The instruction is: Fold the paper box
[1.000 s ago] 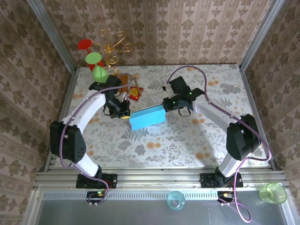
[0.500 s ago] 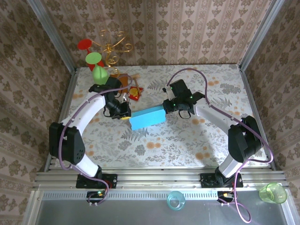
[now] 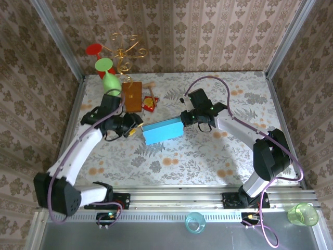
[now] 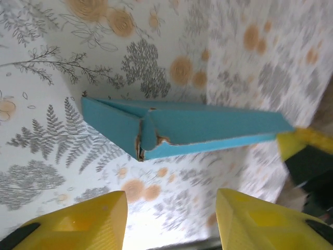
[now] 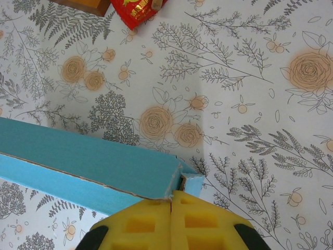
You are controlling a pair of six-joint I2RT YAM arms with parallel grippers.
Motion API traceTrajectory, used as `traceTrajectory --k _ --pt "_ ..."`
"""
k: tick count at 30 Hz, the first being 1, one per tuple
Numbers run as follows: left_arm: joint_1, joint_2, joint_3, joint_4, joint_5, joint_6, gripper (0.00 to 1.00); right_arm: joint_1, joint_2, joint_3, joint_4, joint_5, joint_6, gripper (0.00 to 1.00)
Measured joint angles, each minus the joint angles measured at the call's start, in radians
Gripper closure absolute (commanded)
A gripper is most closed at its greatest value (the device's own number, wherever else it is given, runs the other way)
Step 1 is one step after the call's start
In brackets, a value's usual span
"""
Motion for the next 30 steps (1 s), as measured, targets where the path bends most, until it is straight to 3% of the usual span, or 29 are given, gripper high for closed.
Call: traceTrajectory --k 3,6,13,21,30 --pt "-0.016 -0.090 -0.137 0.121 -0.050 -0.251 0.49 0.000 0.000 0.000 0.000 0.000 0.000 1.00" --pt "-0.042 -0.119 -0.249 0.251 -0.105 -0.474 0.40 0.000 0.000 0.000 0.000 0.000 0.000 1.00" --pt "-0.057 -0.097 -0.277 0.407 -0.152 -0.762 0.37 0.000 0.000 0.000 0.000 0.000 0.000 1.00" --pt "-0.086 -0.073 -0.297 0.505 -0.140 -0.888 0.41 0.000 0.000 0.000 0.000 0.000 0.000 1.00" --pt "-0.091 -0.095 -0.306 0.478 -0.105 -0.896 0.41 0.000 0.000 0.000 -0.001 0.000 0.000 1.00"
